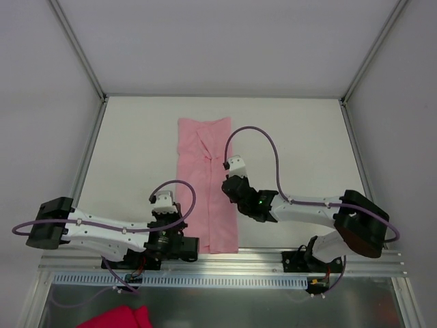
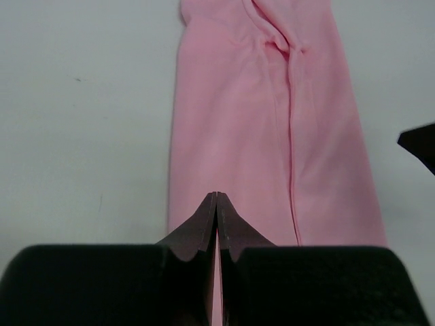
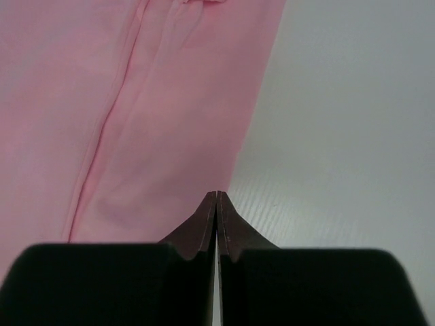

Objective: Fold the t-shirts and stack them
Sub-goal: Grab the bottom of the folded rectangular tshirt with both arms

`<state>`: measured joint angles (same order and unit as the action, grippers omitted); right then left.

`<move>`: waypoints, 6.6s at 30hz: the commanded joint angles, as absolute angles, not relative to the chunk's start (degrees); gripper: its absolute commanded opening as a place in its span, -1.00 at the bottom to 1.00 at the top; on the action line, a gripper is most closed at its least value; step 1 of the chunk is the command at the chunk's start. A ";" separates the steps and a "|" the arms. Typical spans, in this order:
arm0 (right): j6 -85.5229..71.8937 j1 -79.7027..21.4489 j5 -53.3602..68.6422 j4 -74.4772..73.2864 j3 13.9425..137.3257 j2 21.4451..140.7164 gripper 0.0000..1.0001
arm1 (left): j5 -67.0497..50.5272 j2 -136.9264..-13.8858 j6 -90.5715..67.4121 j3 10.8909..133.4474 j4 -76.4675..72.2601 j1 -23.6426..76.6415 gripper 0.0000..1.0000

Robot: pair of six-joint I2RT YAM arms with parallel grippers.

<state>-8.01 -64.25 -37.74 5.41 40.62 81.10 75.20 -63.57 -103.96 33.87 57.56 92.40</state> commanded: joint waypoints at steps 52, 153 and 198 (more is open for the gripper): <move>5.71 -47.99 -18.28 6.32 55.04 94.76 -0.98 | 2.29 -111.35 -36.91 68.72 -5.63 23.82 -1.00; -13.18 -74.79 -35.24 6.24 36.47 91.49 -0.98 | 14.94 -60.73 -27.60 49.92 1.84 24.26 -1.00; -38.23 -82.18 -65.57 -18.72 25.85 58.98 0.34 | 38.82 -36.57 -51.93 13.27 4.11 63.79 -0.09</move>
